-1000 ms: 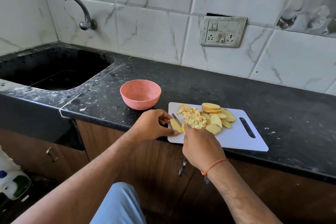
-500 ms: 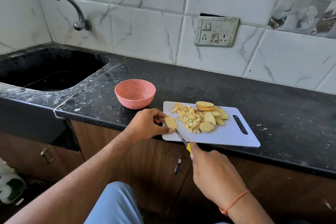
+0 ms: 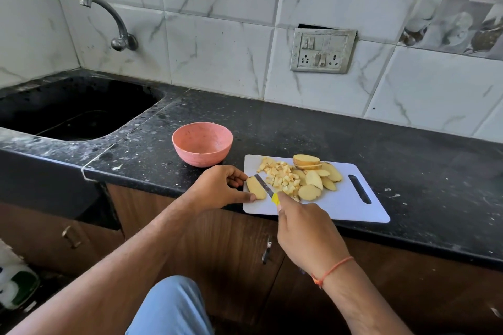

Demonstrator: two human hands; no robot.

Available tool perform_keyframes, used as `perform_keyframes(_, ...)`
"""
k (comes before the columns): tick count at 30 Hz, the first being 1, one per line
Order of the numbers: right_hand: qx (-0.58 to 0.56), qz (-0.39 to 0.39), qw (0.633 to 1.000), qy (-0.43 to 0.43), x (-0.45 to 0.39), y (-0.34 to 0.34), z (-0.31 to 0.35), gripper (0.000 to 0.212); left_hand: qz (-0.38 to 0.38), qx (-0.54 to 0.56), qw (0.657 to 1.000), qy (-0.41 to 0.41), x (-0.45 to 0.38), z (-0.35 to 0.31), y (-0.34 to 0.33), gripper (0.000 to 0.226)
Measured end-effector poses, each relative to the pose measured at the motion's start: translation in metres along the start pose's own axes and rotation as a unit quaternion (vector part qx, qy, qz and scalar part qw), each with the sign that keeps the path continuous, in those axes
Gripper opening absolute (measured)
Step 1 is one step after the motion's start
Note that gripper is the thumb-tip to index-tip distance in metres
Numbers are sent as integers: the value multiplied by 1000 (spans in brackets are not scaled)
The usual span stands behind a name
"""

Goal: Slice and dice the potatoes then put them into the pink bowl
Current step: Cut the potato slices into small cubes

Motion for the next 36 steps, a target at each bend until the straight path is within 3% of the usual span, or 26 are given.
perform_keyframes(8,22,9,1000,12,-28,-20,10,44,-13,13,1000,6,-3,4,-1,59)
perform_keyframes(17,13,47,999,-6,-42,-24,10,34,-15,17,1000,12,-5,6,-3,56)
perform_keyframes(28,54,40,998,12,16,-16,-3,37,-18,17,1000,6,-1,2,-2,57)
perform_keyframes(33,59,48,997,4,38,-10,-6,52,-18,23,1000,4,0,1,-3,57)
perform_keyframes(36,43,49,998,0,45,-8,-13,47,-19,24,1000,5,0,3,-2,55)
Point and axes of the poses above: each hand's wrist, its own x-axis away from the middle knuckle, its own y-axis out of the back of the hand, z = x × y, the point moved 6 cm from there along -x, towards the middle knuckle, and after that the axes turned 3 degrees about x, right-handed, at the moved point
